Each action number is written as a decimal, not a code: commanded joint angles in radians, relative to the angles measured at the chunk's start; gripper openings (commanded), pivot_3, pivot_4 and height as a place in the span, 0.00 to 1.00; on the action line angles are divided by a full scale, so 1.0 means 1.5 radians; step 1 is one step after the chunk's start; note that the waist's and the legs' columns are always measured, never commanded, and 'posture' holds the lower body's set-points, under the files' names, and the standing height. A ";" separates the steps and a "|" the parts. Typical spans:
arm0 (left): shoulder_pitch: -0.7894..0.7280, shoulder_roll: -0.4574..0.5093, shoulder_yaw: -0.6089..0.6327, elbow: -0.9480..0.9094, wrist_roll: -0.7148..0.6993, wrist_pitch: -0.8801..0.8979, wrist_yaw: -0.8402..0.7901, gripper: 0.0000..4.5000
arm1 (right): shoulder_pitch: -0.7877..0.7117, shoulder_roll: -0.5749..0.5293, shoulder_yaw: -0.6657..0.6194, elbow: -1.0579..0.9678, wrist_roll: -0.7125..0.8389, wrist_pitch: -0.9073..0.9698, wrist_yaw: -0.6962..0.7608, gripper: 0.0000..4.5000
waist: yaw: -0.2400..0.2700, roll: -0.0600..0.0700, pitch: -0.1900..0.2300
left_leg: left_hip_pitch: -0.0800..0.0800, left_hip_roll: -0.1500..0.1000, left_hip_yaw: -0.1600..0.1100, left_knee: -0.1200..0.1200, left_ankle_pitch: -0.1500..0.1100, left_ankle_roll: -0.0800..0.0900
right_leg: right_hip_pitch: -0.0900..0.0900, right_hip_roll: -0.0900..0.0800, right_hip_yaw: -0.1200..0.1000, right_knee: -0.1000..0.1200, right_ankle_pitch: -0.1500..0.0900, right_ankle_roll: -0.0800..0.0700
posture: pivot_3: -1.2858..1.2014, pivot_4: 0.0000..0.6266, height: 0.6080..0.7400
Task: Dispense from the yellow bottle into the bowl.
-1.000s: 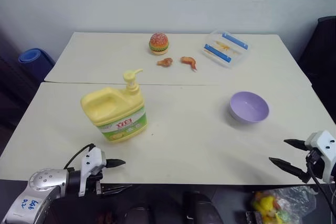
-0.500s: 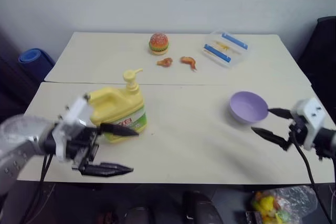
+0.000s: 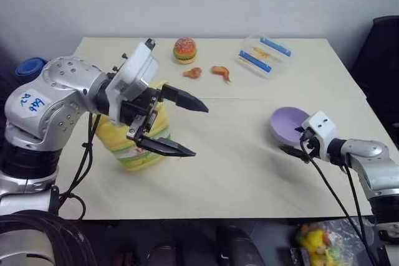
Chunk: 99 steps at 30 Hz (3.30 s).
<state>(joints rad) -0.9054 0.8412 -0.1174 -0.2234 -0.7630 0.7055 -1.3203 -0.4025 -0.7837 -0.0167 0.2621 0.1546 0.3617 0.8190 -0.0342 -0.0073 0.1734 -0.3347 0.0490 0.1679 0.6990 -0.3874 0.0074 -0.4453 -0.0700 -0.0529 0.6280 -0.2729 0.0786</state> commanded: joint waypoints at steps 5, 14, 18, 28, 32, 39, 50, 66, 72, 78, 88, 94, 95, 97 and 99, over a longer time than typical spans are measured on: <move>-0.023 0.002 0.013 0.011 0.023 -0.009 -0.038 1.00 | -0.041 0.037 0.004 0.057 -0.024 -0.051 -0.018 0.65 | 0.002 0.000 0.000 | 0.000 0.000 0.000 0.000 0.001 -0.001 | -0.001 0.000 0.001 0.001 0.000 0.000 | 0.52 0.24 1.00; -0.027 -0.001 0.025 0.011 0.031 -0.010 -0.043 1.00 | -0.077 0.061 0.010 0.125 -0.046 -0.080 -0.020 0.20 | 0.003 0.000 0.000 | 0.000 0.000 0.000 0.000 0.001 -0.001 | -0.001 0.000 0.001 0.001 0.000 0.000 | 0.52 0.24 1.00; -0.026 0.001 0.030 0.013 0.033 -0.011 -0.043 1.00 | -0.080 0.067 0.009 0.141 -0.049 -0.086 -0.019 0.20 | 0.003 0.000 0.000 | 0.000 0.000 0.000 0.000 0.001 -0.001 | -0.001 0.000 0.001 0.001 0.000 0.000 | 0.52 0.24 1.00; -0.022 -0.002 0.035 0.017 0.042 -0.013 -0.040 1.00 | -0.086 0.071 0.005 0.164 -0.055 -0.109 -0.013 0.01 | 0.002 0.000 0.000 | 0.000 0.000 0.000 0.000 0.001 -0.001 | -0.001 0.000 0.001 0.001 0.000 0.000 | 0.52 0.24 1.00; -0.031 -0.005 0.043 0.030 0.040 -0.009 -0.032 1.00 | -0.085 0.058 0.007 0.135 -0.061 -0.109 -0.006 0.00 | 0.002 0.000 0.000 | 0.000 0.001 0.000 0.000 0.001 -0.001 | -0.001 0.000 0.001 0.001 0.000 0.000 | 0.52 0.24 1.00; -0.084 0.059 0.107 0.108 0.018 0.039 -0.042 1.00 | -0.076 -0.011 0.026 -0.100 -0.035 -0.024 0.105 0.00 | 0.002 0.001 0.001 | -0.001 0.001 0.000 0.000 0.001 -0.001 | -0.002 0.000 0.002 0.003 0.000 0.000 | 0.52 0.24 1.00; -0.182 0.112 0.069 0.353 0.148 -0.052 -0.124 0.34 | -0.297 0.047 0.192 -0.149 -0.064 0.014 0.232 0.00 | 0.000 0.001 0.002 | -0.001 0.001 0.004 0.002 0.001 -0.001 | -0.005 0.001 0.003 0.006 0.000 -0.001 | 0.52 0.24 1.00; -0.111 0.107 0.091 0.310 0.166 -0.064 -0.132 0.00 | -0.558 0.291 0.302 0.138 -0.164 -0.120 0.238 0.00 | -0.038 0.000 0.002 | -0.016 -0.001 0.001 0.007 0.001 0.000 | -0.023 -0.007 -0.007 0.017 -0.001 -0.002 | 0.52 0.24 1.00; -0.075 0.121 0.107 0.288 0.170 -0.065 -0.123 0.00 | -0.595 0.331 0.292 0.159 -0.164 -0.133 0.251 0.00 | -0.051 0.000 0.002 | -0.016 -0.001 -0.002 0.007 0.001 0.000 | -0.023 -0.007 -0.007 0.019 -0.002 -0.003 | 0.52 0.24 1.00; -0.048 0.159 0.145 0.289 0.165 -0.052 -0.116 0.00 | -0.621 0.362 0.289 0.163 -0.160 -0.138 0.260 0.00 | -0.054 0.000 0.002 | -0.016 -0.001 -0.003 0.008 0.001 0.000 | -0.023 -0.007 -0.007 0.019 -0.002 -0.003 | 0.52 0.24 1.00; 0.003 0.177 0.165 0.272 0.163 -0.050 -0.104 0.00 | -0.648 0.380 0.276 0.121 -0.136 -0.125 0.285 0.00 | -0.051 0.000 0.002 | -0.017 -0.001 -0.004 0.008 0.001 0.000 | -0.022 -0.007 -0.008 0.019 -0.002 -0.003 | 0.52 0.24 1.00; -0.021 0.144 0.148 0.283 0.174 -0.064 -0.087 0.00 | -0.649 0.377 0.278 0.111 -0.135 -0.123 0.295 0.00 | -0.052 -0.001 0.002 | -0.017 -0.001 -0.004 0.009 0.001 0.000 | -0.022 -0.007 -0.008 0.019 -0.002 -0.003 | 0.52 0.24 1.00; -0.022 0.140 0.142 0.286 0.179 -0.069 -0.088 0.00 | -0.648 0.376 0.279 0.110 -0.137 -0.124 0.296 0.00 | -0.052 -0.001 0.002 | -0.017 -0.001 -0.004 0.009 0.001 0.000 | -0.022 -0.007 -0.008 0.019 -0.002 -0.003 | 0.52 0.24 1.00; -0.018 0.136 0.133 0.288 0.189 -0.083 -0.094 0.00 | -0.647 0.374 0.280 0.110 -0.139 -0.125 0.297 0.00 | -0.053 -0.001 0.002 | -0.017 -0.001 -0.004 0.009 0.001 0.000 | -0.022 -0.007 -0.008 0.019 -0.002 -0.003 | 0.52 0.24 1.00; -0.017 0.128 0.124 0.294 0.197 -0.095 -0.094 0.00 | -0.647 0.372 0.280 0.112 -0.140 -0.125 0.299 0.00 | -0.053 0.000 0.002 | -0.017 -0.001 -0.004 0.009 0.001 0.000 | -0.022 -0.007 -0.008 0.020 -0.002 -0.003 | 0.52 0.24 1.00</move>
<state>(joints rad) -0.9173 1.0302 0.0616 0.2142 -0.4761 0.5868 -1.4588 -1.3430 -0.2196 0.4305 0.4768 -0.0697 0.1832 1.2654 -0.1141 -0.0081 0.1762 -0.3604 0.0475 0.1614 0.7118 -0.3856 0.0067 -0.4792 -0.0805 -0.0651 0.6573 -0.2757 0.0735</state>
